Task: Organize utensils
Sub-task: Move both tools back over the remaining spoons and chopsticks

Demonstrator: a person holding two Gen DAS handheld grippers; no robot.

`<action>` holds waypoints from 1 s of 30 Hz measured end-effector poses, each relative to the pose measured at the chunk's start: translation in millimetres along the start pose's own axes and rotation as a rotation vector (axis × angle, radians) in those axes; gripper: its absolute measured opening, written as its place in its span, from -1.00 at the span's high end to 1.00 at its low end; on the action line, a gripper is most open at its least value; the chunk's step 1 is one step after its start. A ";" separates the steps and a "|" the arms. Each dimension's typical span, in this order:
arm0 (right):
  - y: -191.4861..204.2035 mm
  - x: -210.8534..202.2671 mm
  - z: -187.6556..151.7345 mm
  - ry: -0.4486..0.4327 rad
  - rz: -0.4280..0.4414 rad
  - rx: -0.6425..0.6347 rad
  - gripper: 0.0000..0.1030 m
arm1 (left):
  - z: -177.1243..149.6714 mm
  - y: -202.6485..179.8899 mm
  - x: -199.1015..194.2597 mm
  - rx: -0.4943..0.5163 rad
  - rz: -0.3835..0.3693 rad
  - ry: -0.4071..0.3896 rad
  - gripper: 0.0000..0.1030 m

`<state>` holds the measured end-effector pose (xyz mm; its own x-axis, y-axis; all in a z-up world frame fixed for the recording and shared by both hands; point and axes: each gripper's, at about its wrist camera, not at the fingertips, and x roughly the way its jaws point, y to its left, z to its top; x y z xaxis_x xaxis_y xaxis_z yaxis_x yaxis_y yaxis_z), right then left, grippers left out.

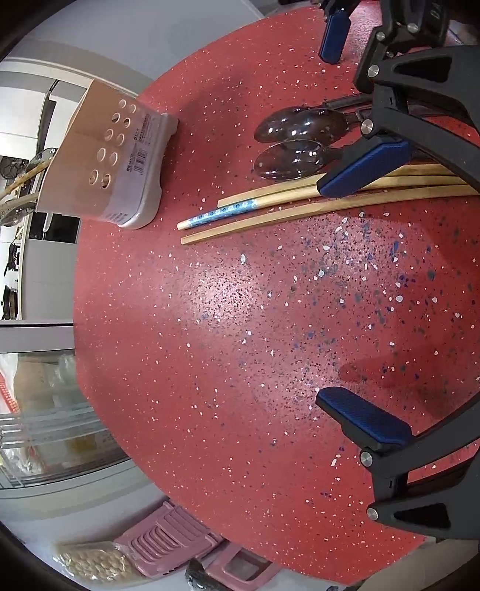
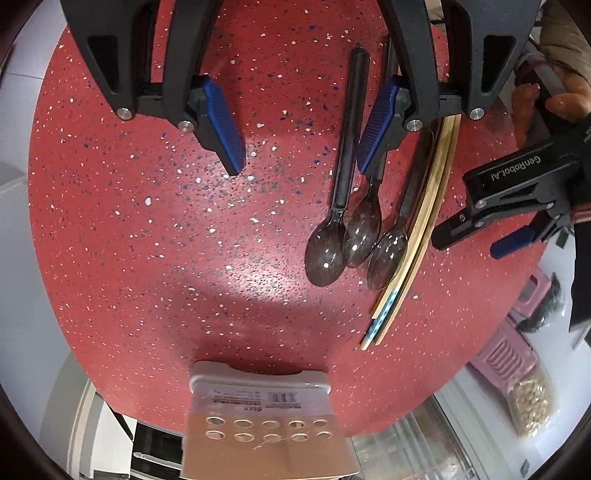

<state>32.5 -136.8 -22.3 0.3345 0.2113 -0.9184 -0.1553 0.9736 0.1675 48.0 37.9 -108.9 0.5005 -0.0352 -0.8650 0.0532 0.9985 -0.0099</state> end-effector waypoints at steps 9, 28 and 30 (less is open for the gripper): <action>11.3 5.0 -1.1 0.006 -0.070 -0.055 -0.31 | -22.4 0.1 37.5 -0.009 -0.005 0.010 -1.00; 20.8 17.0 22.4 0.061 -0.121 -0.117 -0.12 | -18.3 -14.7 97.5 0.045 -0.020 0.032 -1.00; 22.2 16.7 23.2 0.066 -0.109 -0.128 -0.02 | -16.1 -16.7 103.4 0.047 -0.020 0.037 -1.00</action>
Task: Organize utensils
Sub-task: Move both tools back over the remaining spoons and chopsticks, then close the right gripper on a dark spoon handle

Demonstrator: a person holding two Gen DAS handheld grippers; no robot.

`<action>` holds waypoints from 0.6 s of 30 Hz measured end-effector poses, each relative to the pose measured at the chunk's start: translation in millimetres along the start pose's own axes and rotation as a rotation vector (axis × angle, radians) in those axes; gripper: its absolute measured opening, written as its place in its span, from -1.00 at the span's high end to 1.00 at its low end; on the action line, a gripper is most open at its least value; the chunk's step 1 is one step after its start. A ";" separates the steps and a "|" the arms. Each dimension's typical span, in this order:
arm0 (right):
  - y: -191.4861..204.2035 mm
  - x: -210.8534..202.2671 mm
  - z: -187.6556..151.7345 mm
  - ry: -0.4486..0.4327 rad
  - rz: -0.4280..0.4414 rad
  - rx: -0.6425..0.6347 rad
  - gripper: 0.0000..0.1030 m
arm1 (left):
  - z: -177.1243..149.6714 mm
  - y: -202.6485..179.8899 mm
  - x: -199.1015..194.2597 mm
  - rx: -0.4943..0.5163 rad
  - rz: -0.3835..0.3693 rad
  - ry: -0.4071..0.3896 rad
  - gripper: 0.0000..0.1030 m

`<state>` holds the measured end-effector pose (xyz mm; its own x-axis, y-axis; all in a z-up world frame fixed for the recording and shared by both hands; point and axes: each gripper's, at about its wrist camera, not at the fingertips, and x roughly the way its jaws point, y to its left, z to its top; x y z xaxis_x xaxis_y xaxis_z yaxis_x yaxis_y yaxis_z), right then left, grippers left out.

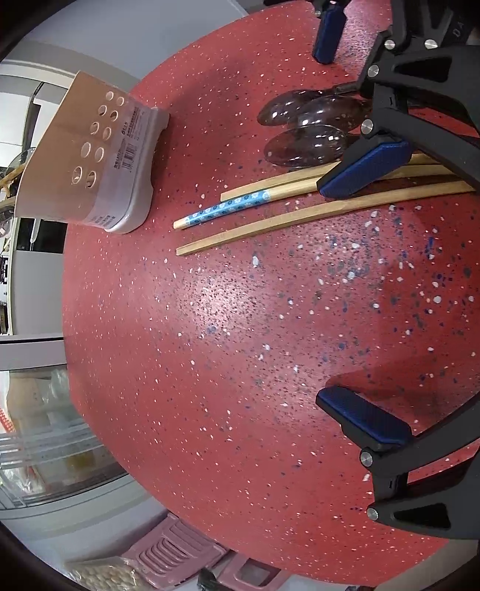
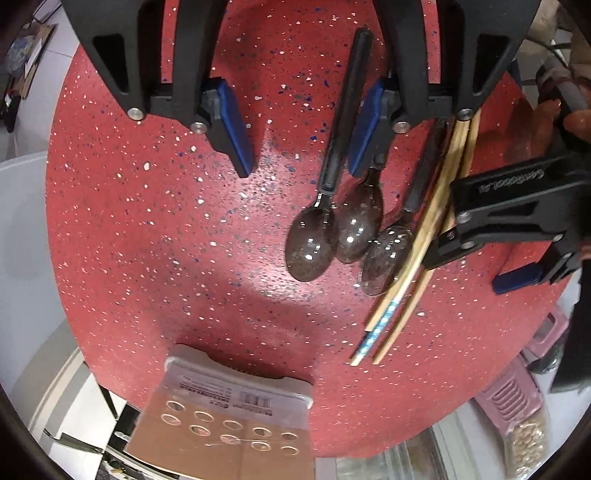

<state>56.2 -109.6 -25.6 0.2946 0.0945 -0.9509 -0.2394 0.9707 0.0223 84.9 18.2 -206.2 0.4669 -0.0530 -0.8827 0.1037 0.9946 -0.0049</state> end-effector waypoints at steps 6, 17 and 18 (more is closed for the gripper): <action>9.0 -2.0 4.1 0.014 0.009 -0.025 0.15 | 6.9 -3.3 10.9 0.031 -0.013 0.036 -1.00; -1.5 -3.8 2.9 -0.002 0.049 -0.050 0.72 | 35.3 -35.2 5.6 0.166 -0.080 0.099 -0.51; -3.8 -4.4 2.0 -0.009 0.065 -0.040 0.74 | 40.3 -33.0 3.0 0.169 -0.082 0.101 -0.44</action>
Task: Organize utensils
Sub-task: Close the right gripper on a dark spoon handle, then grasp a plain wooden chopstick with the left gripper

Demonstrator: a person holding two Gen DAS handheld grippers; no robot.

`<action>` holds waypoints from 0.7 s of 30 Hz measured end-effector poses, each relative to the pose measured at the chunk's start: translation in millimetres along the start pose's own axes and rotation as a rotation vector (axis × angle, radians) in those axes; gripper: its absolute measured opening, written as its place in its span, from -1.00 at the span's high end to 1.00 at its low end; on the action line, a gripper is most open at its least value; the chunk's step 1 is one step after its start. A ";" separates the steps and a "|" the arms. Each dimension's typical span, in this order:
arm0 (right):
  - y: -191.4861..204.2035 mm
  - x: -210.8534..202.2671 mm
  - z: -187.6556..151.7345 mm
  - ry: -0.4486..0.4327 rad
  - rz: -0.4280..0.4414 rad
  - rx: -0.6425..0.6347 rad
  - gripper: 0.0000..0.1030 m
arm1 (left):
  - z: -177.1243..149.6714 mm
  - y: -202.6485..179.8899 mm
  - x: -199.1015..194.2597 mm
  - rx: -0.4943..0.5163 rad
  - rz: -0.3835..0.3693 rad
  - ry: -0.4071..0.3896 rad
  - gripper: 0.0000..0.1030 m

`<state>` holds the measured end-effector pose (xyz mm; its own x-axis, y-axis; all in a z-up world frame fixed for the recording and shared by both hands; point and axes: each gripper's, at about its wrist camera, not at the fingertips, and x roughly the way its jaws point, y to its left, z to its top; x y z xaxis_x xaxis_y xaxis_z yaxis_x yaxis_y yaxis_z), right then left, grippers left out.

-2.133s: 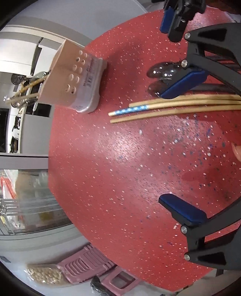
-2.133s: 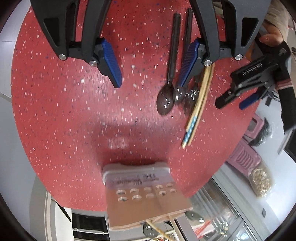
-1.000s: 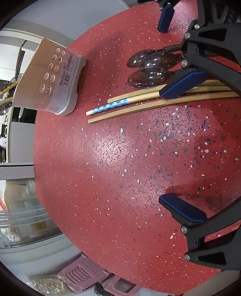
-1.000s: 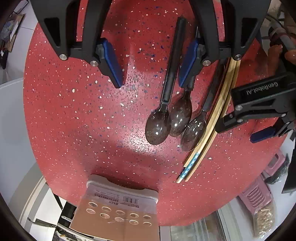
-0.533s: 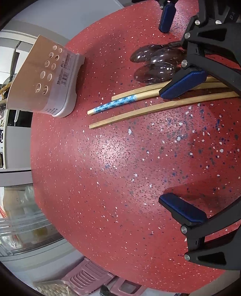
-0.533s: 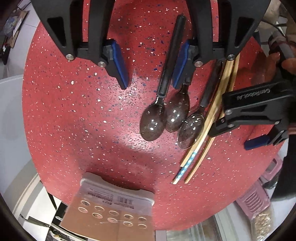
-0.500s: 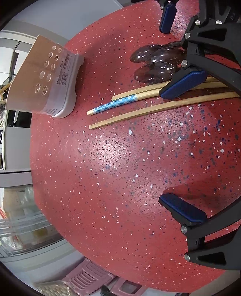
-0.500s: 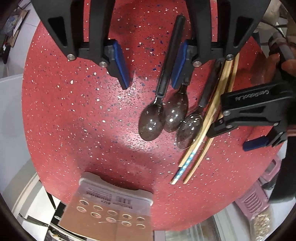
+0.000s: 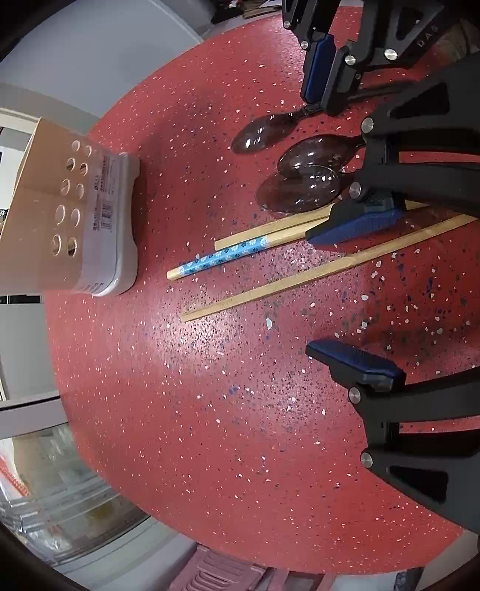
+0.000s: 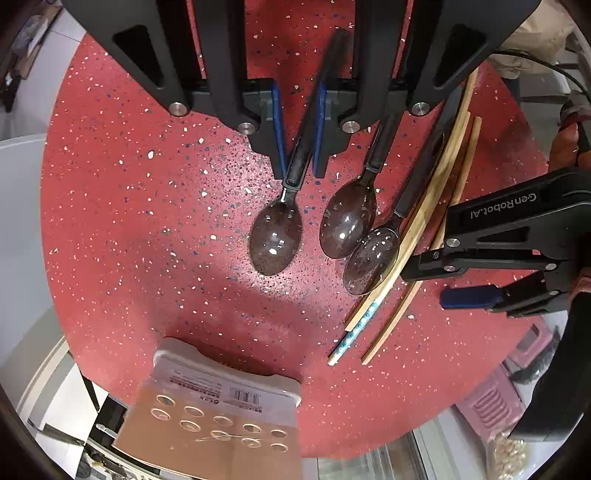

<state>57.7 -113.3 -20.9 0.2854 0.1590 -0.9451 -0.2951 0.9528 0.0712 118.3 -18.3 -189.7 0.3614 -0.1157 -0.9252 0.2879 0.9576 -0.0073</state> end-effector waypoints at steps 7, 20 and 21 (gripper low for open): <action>-17.8 -7.1 -10.0 -0.039 0.053 0.046 0.76 | 23.9 -21.6 -27.0 0.023 -0.039 -0.025 0.37; -41.1 -40.5 -11.0 -0.172 0.167 0.105 0.76 | 8.4 12.7 -118.0 -0.156 -0.106 -0.200 0.38; -42.2 -45.9 -10.5 -0.189 0.175 0.105 0.76 | 11.5 17.2 -124.6 -0.162 -0.110 -0.214 0.38</action>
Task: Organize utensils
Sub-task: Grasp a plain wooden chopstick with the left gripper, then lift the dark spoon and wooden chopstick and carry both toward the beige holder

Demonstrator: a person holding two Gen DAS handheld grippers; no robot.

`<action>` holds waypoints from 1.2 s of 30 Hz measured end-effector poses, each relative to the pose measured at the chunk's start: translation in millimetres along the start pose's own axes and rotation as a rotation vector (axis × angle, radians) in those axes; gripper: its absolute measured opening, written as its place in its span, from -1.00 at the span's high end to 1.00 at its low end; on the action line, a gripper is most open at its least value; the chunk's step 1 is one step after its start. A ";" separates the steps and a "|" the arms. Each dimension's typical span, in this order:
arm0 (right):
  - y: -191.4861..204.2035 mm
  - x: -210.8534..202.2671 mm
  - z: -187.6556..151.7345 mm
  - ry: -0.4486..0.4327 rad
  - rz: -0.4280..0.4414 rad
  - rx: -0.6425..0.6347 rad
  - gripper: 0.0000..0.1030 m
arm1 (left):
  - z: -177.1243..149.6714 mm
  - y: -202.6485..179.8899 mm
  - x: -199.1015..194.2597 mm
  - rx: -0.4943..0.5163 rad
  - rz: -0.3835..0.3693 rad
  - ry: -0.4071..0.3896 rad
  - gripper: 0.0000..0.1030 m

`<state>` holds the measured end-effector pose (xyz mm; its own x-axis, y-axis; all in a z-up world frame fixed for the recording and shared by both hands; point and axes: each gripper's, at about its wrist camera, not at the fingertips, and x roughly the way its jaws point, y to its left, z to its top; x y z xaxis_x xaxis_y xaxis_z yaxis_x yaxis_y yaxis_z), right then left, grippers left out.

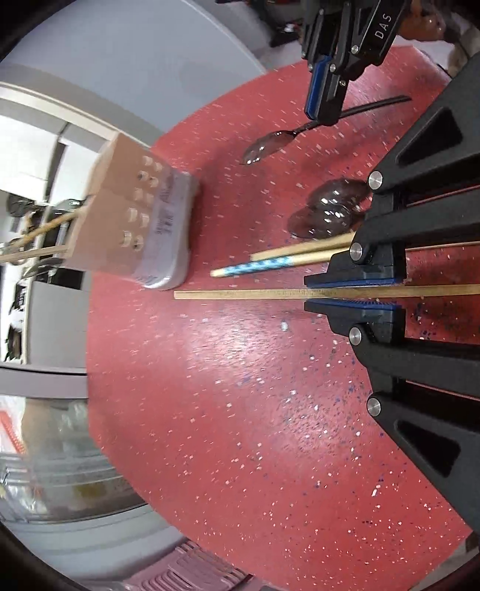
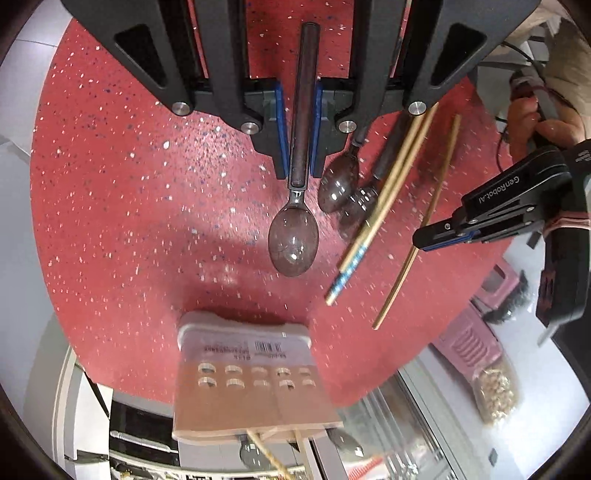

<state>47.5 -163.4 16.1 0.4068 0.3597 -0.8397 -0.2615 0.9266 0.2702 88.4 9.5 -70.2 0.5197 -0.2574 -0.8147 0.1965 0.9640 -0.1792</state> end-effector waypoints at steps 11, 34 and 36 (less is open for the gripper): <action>1.9 -42.7 21.6 -0.136 0.056 0.006 0.76 | 32.0 -5.0 -59.9 -0.030 -0.049 -0.162 0.38; -12.1 -42.9 46.4 -0.160 0.088 0.038 0.76 | 51.2 12.1 -15.5 -0.065 0.144 -0.041 0.22; -13.2 -39.8 44.4 -0.154 0.092 0.040 0.76 | 50.4 15.2 -7.7 -0.079 0.165 -0.018 -1.00</action>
<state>73.6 -185.2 66.9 0.5126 0.4525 -0.7297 -0.2702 0.8917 0.3631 129.4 22.7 -38.9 0.5541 -0.0955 -0.8269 0.0418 0.9953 -0.0869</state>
